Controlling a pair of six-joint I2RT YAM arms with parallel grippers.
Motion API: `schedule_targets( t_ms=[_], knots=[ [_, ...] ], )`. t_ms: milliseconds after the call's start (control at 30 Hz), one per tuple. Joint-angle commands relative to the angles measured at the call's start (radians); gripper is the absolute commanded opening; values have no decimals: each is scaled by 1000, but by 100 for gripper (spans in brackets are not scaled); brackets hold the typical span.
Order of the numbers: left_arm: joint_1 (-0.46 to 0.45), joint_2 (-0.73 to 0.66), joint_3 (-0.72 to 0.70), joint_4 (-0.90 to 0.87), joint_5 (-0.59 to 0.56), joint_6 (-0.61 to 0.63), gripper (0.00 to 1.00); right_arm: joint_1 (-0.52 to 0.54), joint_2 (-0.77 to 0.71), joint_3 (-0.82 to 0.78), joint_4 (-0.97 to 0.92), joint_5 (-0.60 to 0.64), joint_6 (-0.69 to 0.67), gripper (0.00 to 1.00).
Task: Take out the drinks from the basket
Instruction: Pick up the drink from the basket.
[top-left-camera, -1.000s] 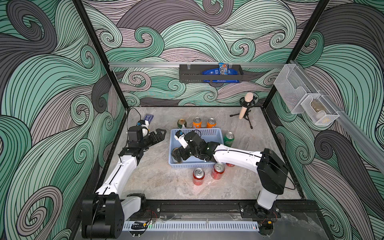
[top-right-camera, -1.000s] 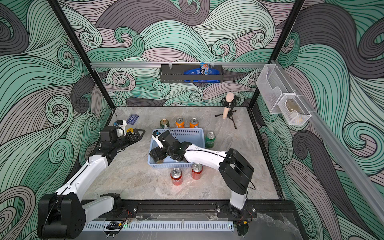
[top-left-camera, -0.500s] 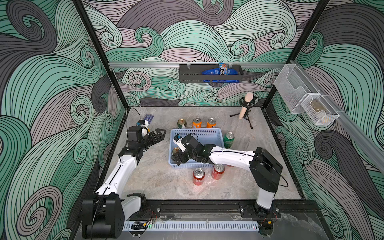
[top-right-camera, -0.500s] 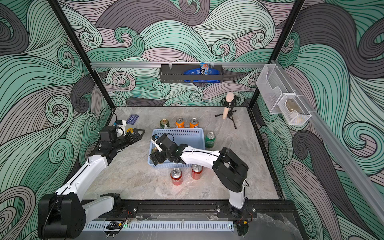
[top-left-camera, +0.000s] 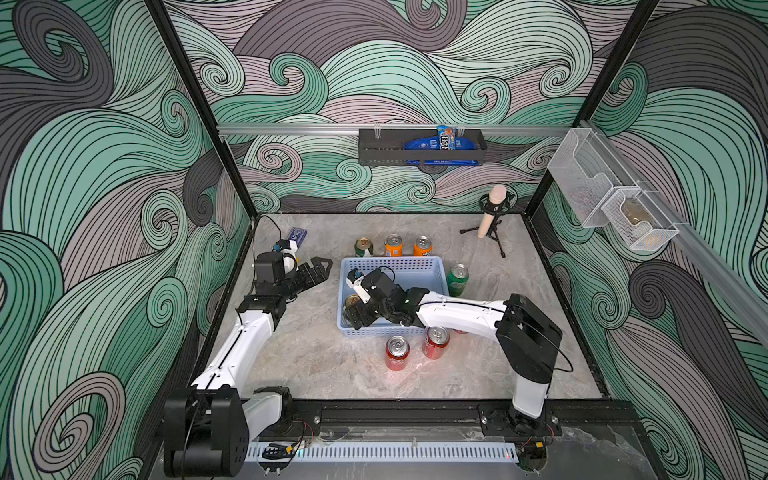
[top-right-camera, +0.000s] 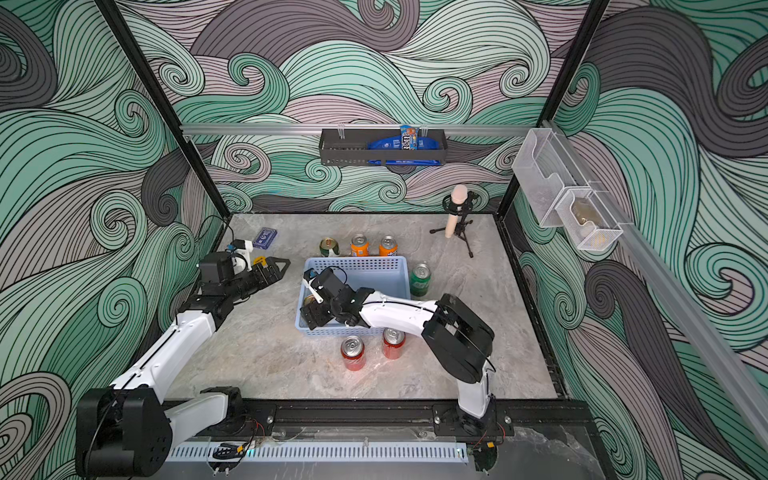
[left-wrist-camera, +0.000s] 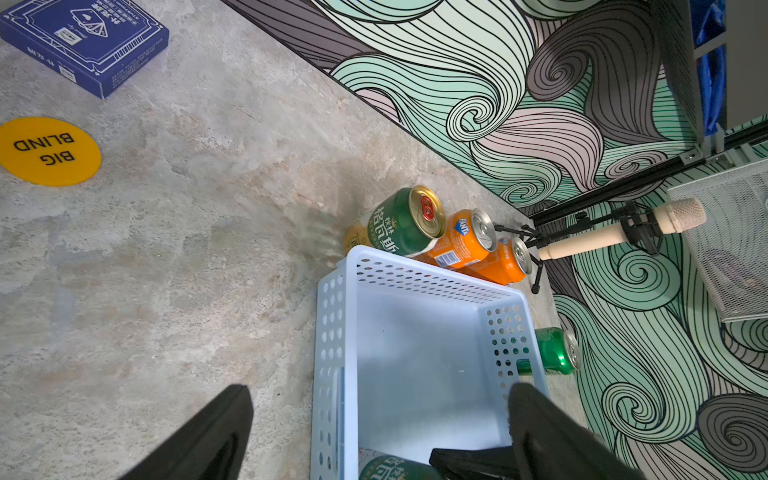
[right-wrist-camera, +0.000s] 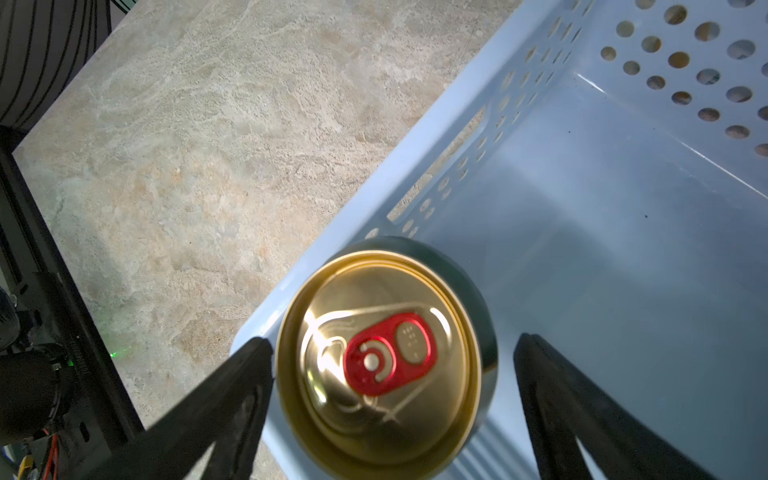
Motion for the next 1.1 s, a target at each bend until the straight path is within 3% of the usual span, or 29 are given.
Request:
schedule_targets(
  t_ms=[0,367,600,1067],
  knots=[
    [7,-13,10,14,16,-2,99,4,23,11,28,-15,10,88],
    [8,-12,8,11,16,-1,99,3,24,-16,61,-21,12,77],
    [7,-14,7,11,14,-1,99,5,-11,-52,91,11,15,64],
    [8,-16,6,14,14,-1,99,-1,-131,-47,91,104,-4,58]
  ],
)
